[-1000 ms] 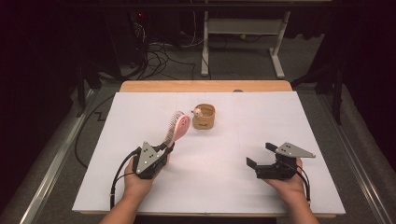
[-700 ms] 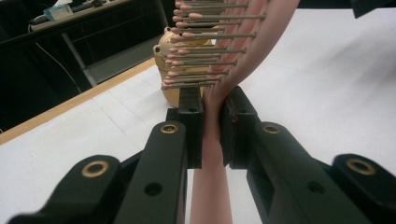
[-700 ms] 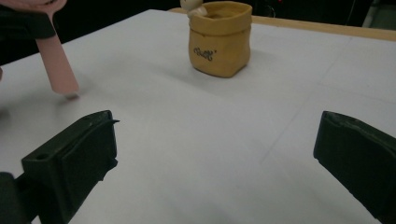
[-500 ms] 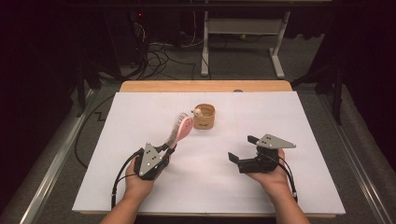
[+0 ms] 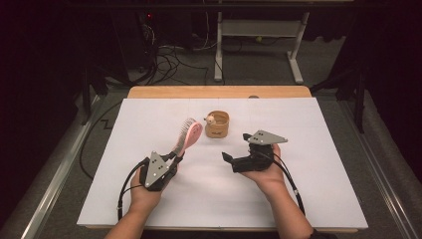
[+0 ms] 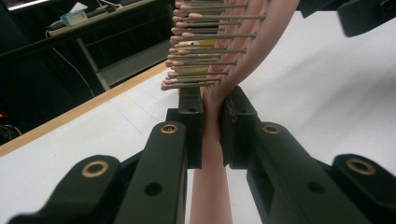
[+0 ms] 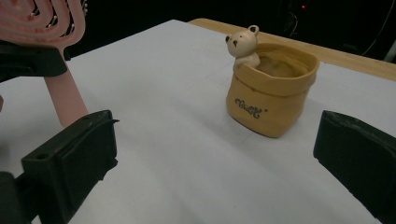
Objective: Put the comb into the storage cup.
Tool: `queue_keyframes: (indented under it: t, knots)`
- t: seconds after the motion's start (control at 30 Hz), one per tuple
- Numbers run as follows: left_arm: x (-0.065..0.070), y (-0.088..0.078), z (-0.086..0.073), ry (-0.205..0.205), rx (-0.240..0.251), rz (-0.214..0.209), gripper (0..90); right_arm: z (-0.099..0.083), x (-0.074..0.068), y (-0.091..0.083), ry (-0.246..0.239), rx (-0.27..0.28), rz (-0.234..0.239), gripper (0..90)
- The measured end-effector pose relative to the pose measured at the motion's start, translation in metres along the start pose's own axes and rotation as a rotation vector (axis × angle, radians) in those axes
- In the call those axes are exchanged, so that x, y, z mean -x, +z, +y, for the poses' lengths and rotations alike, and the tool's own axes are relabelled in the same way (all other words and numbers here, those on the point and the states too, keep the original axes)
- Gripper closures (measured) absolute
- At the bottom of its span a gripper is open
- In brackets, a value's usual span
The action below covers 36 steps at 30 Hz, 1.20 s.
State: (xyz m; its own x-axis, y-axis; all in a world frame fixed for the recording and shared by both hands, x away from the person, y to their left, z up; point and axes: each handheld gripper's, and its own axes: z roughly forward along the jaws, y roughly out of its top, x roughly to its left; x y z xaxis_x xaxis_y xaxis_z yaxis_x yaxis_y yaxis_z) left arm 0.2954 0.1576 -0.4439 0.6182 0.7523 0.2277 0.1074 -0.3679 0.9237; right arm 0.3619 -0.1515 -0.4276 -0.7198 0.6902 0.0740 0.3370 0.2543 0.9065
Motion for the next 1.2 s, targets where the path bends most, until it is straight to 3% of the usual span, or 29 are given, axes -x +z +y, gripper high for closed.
queue_keyframes:
  t: [0.17, 0.4, 0.67, 1.2]
  knots:
    - [0.002, -0.001, 0.0, 0.009, 0.004, 0.01, 80.9, -0.001, -0.002, 0.01, -0.003, -0.009, 0.016, 0.5]
    - [0.011, 0.0, 0.001, 0.045, 0.001, 0.025, 80.9, -0.008, -0.003, 0.003, 0.011, -0.012, 0.019, 0.5]
    - [0.021, 0.0, 0.004, 0.075, 0.004, 0.025, 80.9, -0.016, -0.011, 0.002, 0.033, -0.015, 0.083, 0.5]
    - [0.031, -0.002, 0.004, 0.109, 0.002, 0.036, 80.9, -0.013, -0.035, -0.003, 0.051, 0.022, 0.189, 0.5]
